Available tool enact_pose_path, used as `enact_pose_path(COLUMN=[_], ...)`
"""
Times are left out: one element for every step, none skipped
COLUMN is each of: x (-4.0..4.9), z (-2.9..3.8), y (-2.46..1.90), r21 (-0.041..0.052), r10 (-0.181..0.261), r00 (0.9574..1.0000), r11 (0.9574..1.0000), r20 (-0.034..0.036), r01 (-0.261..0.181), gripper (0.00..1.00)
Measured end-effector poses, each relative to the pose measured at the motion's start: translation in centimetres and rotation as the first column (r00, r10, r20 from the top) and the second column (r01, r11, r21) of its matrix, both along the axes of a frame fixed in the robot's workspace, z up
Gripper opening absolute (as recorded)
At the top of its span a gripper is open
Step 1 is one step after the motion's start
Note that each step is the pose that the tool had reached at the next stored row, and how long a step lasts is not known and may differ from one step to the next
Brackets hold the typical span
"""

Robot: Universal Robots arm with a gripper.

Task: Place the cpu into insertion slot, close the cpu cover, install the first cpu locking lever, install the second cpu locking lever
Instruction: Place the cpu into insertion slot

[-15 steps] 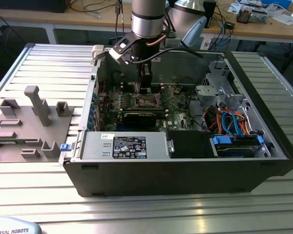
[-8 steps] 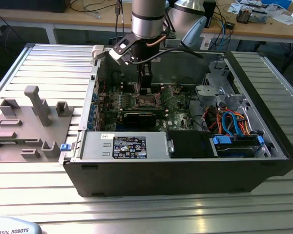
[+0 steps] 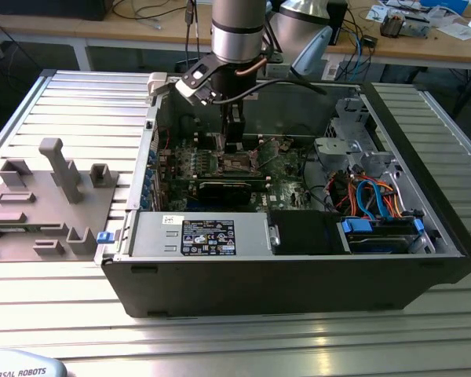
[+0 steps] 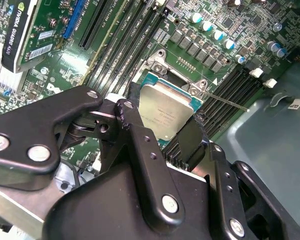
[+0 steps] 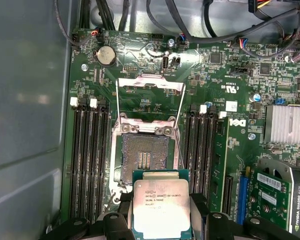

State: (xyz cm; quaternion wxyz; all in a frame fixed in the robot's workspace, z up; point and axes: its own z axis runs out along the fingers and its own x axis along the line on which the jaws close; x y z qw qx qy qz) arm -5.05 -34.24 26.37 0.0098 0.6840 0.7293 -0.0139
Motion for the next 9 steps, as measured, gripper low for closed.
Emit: enact_pose_path(x=[0.00,0.00,0.00,0.00,0.01,0.01,0.01,0.01,0.01], z=[-0.02,-0.03,-0.07,-0.11,-0.12,-0.13,-0.15,-0.16,-0.21], y=[0.00,0.00,0.00,0.00,0.00,0.00,0.00,0.00,0.00], r21=[0.0000,0.0000,0.0000,-0.0001,0.0000,0.0000,-0.0001,0.0000,0.0002], r10=[0.000,0.000,0.000,0.000,0.000,0.000,0.000,0.000,0.000], r00=[1.0000,1.0000,1.0000,1.0000,1.0000,1.0000,1.0000,1.0000,1.0000], r11=[1.0000,1.0000,1.0000,1.0000,1.0000,1.0000,1.0000,1.0000,1.0000], r20=[0.0000,0.0000,0.0000,0.0000,0.0000,0.0000,0.0000,0.0000,0.0001], r01=[0.000,0.000,0.000,0.000,0.000,0.000,0.000,0.000,0.000], gripper=[0.54,0.54,0.54,0.54,0.54,0.54,0.54,0.54,0.54])
